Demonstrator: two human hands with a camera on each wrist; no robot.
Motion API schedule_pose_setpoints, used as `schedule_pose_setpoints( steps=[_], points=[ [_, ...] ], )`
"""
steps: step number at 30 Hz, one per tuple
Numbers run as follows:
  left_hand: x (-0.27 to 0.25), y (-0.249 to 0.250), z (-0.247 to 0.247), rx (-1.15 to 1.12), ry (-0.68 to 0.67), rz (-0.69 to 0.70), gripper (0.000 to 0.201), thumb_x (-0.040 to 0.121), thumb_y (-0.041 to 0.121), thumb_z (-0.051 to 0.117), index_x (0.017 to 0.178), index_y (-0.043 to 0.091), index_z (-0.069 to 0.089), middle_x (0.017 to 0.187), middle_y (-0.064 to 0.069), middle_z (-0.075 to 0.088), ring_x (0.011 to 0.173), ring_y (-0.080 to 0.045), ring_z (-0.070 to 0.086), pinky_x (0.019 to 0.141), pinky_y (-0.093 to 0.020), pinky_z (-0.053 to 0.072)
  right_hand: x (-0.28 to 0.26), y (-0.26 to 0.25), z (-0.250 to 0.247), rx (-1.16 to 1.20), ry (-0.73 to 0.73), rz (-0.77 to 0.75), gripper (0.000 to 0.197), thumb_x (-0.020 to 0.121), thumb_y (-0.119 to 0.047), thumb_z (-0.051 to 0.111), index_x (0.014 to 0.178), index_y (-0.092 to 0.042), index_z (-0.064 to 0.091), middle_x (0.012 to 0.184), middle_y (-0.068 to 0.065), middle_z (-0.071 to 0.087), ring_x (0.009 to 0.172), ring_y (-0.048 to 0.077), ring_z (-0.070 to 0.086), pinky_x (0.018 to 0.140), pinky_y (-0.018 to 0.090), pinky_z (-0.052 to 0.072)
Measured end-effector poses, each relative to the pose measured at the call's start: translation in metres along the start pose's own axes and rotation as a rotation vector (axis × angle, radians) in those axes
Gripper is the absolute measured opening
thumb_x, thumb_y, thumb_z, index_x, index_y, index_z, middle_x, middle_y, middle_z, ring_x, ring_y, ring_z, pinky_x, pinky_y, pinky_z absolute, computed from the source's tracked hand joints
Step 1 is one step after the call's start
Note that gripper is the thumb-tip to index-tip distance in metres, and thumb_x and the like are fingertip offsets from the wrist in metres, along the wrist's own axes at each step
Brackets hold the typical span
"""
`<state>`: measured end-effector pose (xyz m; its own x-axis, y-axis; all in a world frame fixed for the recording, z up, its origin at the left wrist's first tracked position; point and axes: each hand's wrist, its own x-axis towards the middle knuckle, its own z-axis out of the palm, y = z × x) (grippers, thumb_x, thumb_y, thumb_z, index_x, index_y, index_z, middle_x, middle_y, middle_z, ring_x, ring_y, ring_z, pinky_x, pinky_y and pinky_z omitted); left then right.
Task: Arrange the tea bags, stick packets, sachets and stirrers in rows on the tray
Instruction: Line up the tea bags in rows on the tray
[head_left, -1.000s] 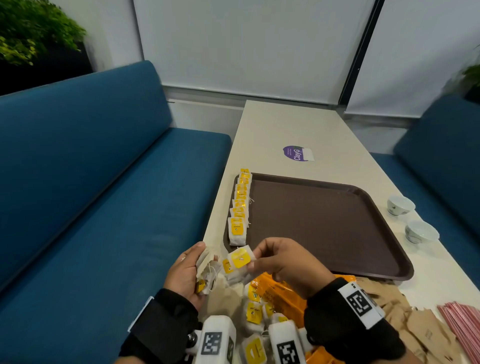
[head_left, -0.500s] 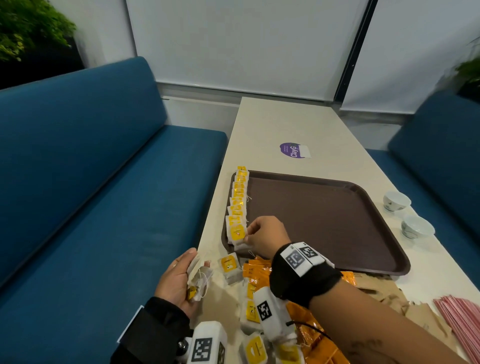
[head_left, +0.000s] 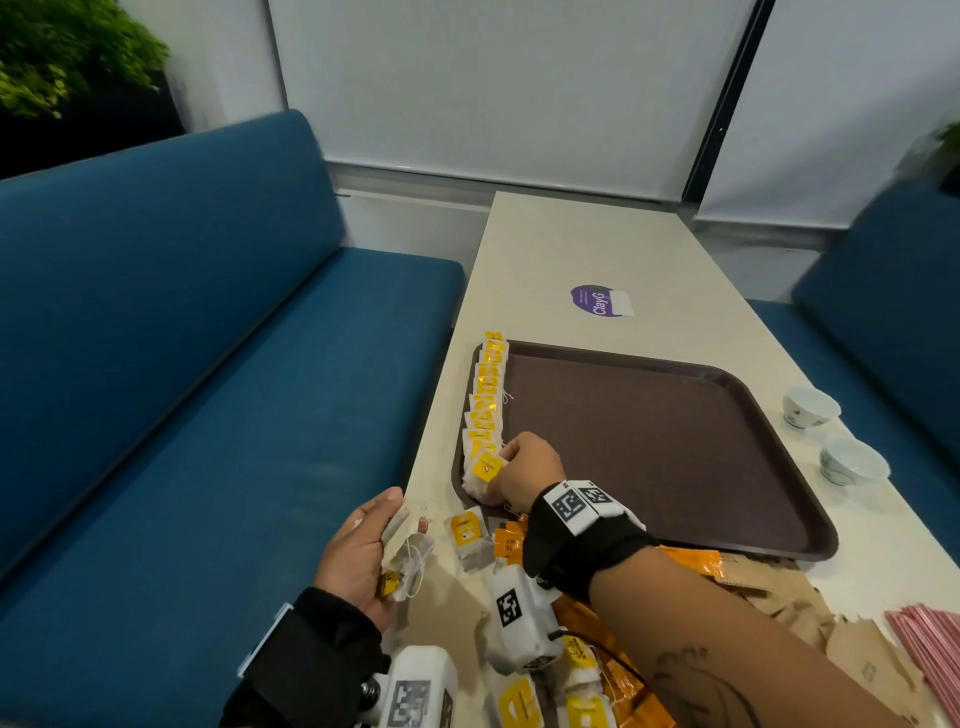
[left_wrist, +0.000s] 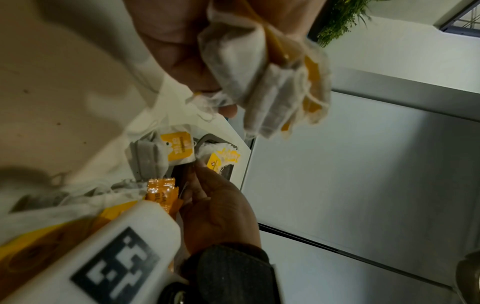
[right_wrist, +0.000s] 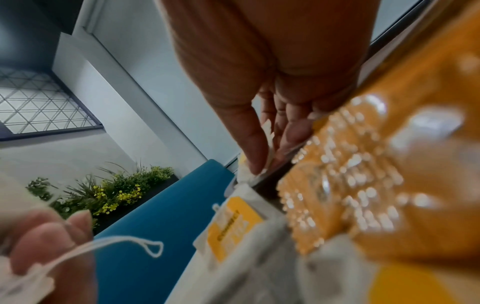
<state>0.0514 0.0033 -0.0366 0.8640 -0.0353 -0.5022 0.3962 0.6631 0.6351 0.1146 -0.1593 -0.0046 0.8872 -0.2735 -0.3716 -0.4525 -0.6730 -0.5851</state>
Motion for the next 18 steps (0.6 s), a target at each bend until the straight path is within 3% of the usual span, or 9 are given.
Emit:
schedule_pose_setpoints(
  steps=[3,6,9,13,18],
  points=[
    [0.001,0.000,0.003,0.020,-0.013,0.013,0.005,0.090,0.017,0.057,0.090,0.013,0.055,0.073,-0.010,0.058,0.060,-0.018,0.058,0.041,-0.025,0.051,-0.001,0.005,-0.003,0.038,-0.033,-0.052,0.036,0.077,-0.007,0.074,0.109,-0.014,0.059,0.107,0.000,0.054,0.108,0.019,0.055,0.091,0.030,0.050],
    [0.001,-0.002,0.010,0.030,-0.043,0.042,0.007,0.091,0.016,0.056,0.094,0.010,0.055,0.069,-0.011,0.060,0.053,-0.016,0.061,0.045,-0.026,0.053,0.002,0.007,-0.008,0.116,-0.037,-0.109,0.019,0.081,-0.003,0.070,0.086,-0.019,0.061,0.110,0.004,0.061,0.107,0.023,0.060,0.092,0.036,0.051],
    [0.001,-0.006,0.017,0.059,-0.086,0.051,0.019,0.091,0.018,0.056,0.105,0.006,0.054,0.065,-0.012,0.064,0.048,-0.017,0.061,0.047,-0.028,0.053,0.006,0.004,-0.011,0.087,-0.016,-0.163,0.021,0.084,0.001,0.063,0.078,-0.020,0.063,0.109,0.004,0.065,0.102,0.020,0.061,0.089,0.032,0.052],
    [0.001,-0.012,0.027,0.060,-0.102,0.056,0.028,0.091,0.018,0.056,0.114,0.004,0.053,0.073,-0.015,0.065,0.049,-0.019,0.062,0.051,-0.030,0.054,0.011,-0.005,-0.015,0.003,-0.070,-0.230,0.023,0.085,0.003,0.059,0.092,-0.015,0.071,0.112,0.003,0.066,0.104,0.019,0.061,0.088,0.027,0.050],
    [0.000,-0.020,0.038,0.076,-0.083,0.079,0.017,0.089,0.019,0.058,0.101,0.007,0.056,0.067,-0.012,0.066,0.049,-0.020,0.062,0.051,-0.031,0.055,0.014,-0.002,-0.024,0.129,-0.042,-0.219,0.031,0.082,0.003,0.062,0.109,-0.013,0.061,0.117,0.007,0.060,0.109,0.023,0.059,0.095,0.034,0.049]
  ],
)
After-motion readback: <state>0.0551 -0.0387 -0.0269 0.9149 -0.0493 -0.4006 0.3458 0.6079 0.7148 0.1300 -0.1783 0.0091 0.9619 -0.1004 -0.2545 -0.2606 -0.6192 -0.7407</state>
